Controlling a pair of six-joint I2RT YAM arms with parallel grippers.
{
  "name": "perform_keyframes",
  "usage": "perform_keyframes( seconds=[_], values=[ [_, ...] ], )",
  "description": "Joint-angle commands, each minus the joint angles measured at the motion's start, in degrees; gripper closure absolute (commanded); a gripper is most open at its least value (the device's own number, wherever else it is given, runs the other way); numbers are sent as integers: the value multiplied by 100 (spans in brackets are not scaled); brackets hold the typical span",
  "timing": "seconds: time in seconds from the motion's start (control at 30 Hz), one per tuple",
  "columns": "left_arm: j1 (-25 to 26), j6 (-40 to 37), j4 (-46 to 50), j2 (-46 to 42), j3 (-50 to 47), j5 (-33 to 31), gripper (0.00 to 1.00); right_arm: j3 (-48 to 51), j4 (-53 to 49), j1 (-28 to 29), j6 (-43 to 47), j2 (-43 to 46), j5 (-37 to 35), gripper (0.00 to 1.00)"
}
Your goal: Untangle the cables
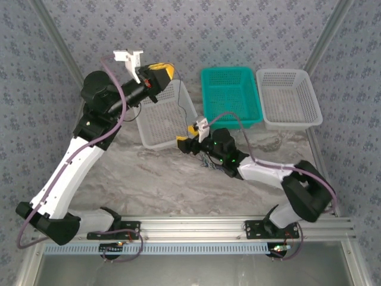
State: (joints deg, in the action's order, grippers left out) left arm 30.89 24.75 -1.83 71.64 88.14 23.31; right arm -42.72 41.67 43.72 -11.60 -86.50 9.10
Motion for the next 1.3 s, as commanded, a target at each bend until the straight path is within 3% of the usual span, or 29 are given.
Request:
perform_keyframes(
  seconds=[0.0, 0.07, 0.1, 0.2, 0.23, 0.3, 0.37, 0.47, 0.53, 0.63, 0.73, 0.97, 1.07, 1.17, 1.27],
  values=[
    [36, -6, -144, -192, 40, -147, 100, -352, 834, 5, -199, -366, -72, 64],
    [39, -219, 123, -308, 21, -425, 100, -429, 680, 13, -294, -380, -47, 94],
    [39, -363, 358, -393, 7, -754, 100, -440, 480, 35, -331, -310, -105, 100],
    [35, -797, 1091, -665, -157, -2319, 99, -291, -111, 138, -320, 186, -676, 100],
    [20, -891, 1141, -805, -372, -2885, 95, -217, -350, 161, -371, 442, -985, 100],
    [-73, -888, 909, -1089, -991, -3365, 84, -160, -954, 96, -521, 974, -1273, 100],
    [-207, -608, 530, -1300, -1668, -3202, 69, -239, -1608, -52, -835, 1468, -1406, 100],
    [-217, -396, 57, -1443, -2482, -2668, 59, -527, -2510, -436, -1404, 1946, -1171, 100],
    [-176, -369, -60, -1642, -2964, -2654, 47, -808, -3055, -637, -1834, 2153, -1277, 100],
    [-150, -15, -307, -2026, -3790, -2629, 39, -1122, -3576, -830, -2381, 2381, -1450, 100],
    [49, 475, -1193, -2274, -4809, -2171, 32, -1260, -3746, -997, -2922, 2546, -1515, 100],
    [1129, 1143, -2366, -1627, -5720, -1439, 29, -1698, -3885, -1228, -3647, 2601, -1193, 100],
    [1568, 1455, -2638, -940, -5491, -1363, 27, -1842, -3929, -1226, -3686, 2609, -1130, 100],
    [1905, 1235, -2718, -271, -5038, -1210, 25, -1898, -3947, -1225, -3789, 2644, -978, 100],
    [1913, 1446, -2767, 370, -4705, -1248, 25, -1901, -3946, -1194, -3842, 2714, -911, 100]
  ],
)
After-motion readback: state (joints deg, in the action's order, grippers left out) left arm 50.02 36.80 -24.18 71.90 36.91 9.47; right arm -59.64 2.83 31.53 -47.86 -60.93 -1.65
